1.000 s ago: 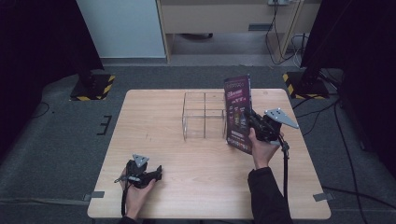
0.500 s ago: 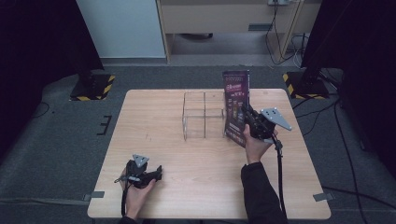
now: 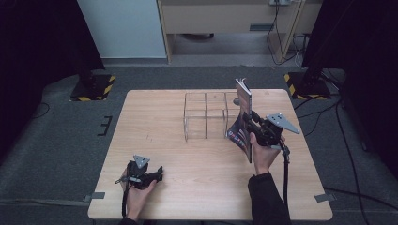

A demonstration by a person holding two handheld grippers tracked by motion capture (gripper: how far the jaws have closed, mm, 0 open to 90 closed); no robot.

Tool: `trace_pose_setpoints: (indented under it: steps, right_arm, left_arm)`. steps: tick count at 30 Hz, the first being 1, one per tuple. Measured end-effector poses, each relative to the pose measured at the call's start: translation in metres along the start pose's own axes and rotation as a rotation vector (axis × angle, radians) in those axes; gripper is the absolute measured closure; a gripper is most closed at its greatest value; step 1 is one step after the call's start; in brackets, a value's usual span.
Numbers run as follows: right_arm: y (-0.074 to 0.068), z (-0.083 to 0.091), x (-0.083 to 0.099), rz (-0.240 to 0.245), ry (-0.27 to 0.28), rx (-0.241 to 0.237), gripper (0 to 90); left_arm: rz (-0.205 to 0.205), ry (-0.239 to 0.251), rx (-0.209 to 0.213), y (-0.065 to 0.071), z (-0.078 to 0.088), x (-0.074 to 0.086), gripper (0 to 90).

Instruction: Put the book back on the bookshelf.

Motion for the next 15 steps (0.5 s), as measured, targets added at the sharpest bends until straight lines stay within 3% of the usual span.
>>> trace_pose_setpoints:
  steps: [4, 6, 7, 9, 10, 11, 15]
  right_arm:
    - [0.004, 0.002, 0.000, 0.003, -0.020, 0.018, 65.5]
    - [0.005, 0.003, 0.002, 0.019, -0.048, 0.033, 63.7]
    - [0.004, 0.005, 0.004, 0.056, -0.081, 0.049, 61.9]
    - [0.004, 0.005, 0.004, 0.065, -0.090, 0.052, 61.0]
    - [0.003, 0.007, 0.004, 0.071, -0.119, 0.057, 60.3]
    - [0.002, 0.009, 0.003, 0.079, -0.163, 0.053, 60.2]
    - [0.003, 0.014, 0.001, 0.099, -0.169, 0.001, 54.9]
  left_arm:
    - [0.000, 0.000, 0.000, 0.000, 0.000, 0.000, 15.1]
    - [0.000, 0.000, 0.000, 0.000, 0.000, 0.000, 15.1]
    - [0.000, 0.000, 0.000, 0.000, 0.000, 0.000, 15.1]
    - [0.000, 0.000, 0.000, 0.000, 0.000, 0.000, 15.1]
    - [0.000, 0.000, 0.000, 0.000, 0.000, 0.000, 15.1]
    - [0.000, 0.000, 0.000, 0.000, 0.000, 0.000, 15.1]
    - [0.001, 0.000, 0.000, 0.000, 0.000, 0.000, 15.1]
Point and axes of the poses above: each handheld gripper's, and its own axes: z roughly backward along the jaws, x roughly out of its underside, y roughly to its right, the point moved 3 cm from there along -z, roughly forward along the jaws, and after that the axes turned 9 degrees about -z, right-handed, at the moved point
